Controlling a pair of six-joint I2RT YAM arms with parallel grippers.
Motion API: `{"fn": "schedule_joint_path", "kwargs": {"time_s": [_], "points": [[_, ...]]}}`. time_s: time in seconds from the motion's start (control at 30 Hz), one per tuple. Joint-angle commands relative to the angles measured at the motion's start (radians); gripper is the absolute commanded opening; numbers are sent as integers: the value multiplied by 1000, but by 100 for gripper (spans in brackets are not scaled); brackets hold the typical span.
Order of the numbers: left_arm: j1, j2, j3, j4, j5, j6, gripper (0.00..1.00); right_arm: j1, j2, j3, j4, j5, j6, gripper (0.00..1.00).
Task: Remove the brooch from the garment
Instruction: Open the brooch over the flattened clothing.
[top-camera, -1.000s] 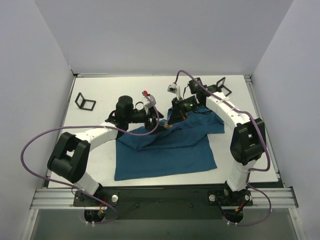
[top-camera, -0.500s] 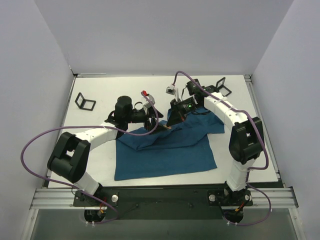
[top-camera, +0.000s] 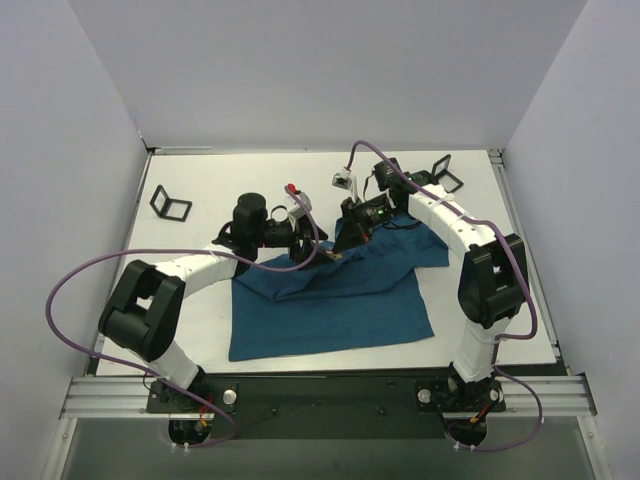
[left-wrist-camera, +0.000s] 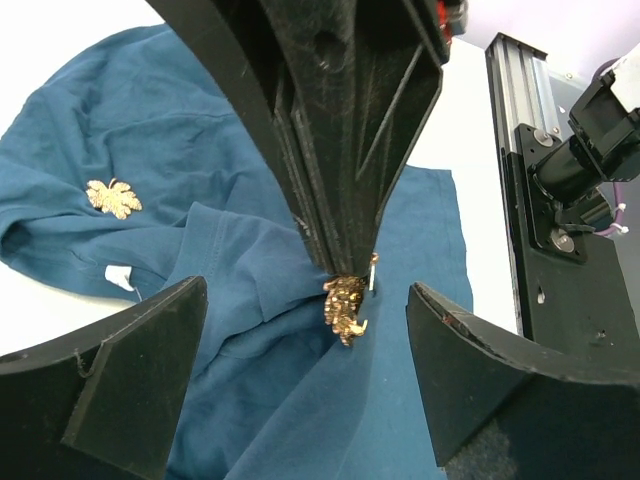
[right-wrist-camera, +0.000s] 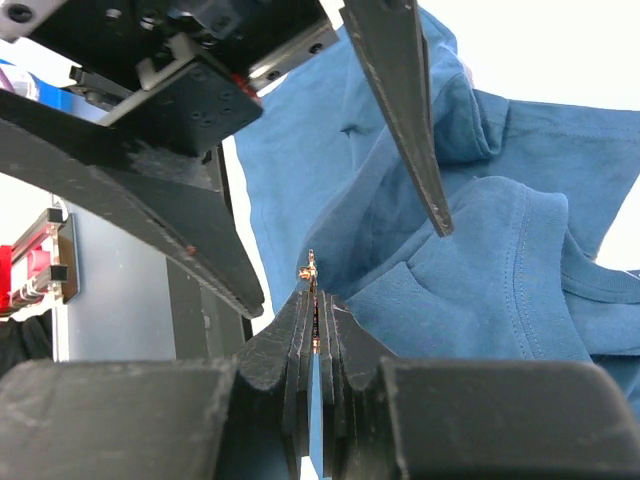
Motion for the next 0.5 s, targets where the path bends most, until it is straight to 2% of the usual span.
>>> {"fn": "schedule_joint_path", "kwargs": {"time_s": [0.0, 0.33, 0.47], "points": [[6, 12, 11, 19, 29, 13, 88, -3, -41, 37, -38, -87, -22, 0], [5, 35, 24, -2, 31, 13, 79, -3, -44, 35, -41, -104, -22, 0], [5, 33, 24, -1, 29, 12, 78, -3, -46, 35, -43, -104, -22, 0]]}}
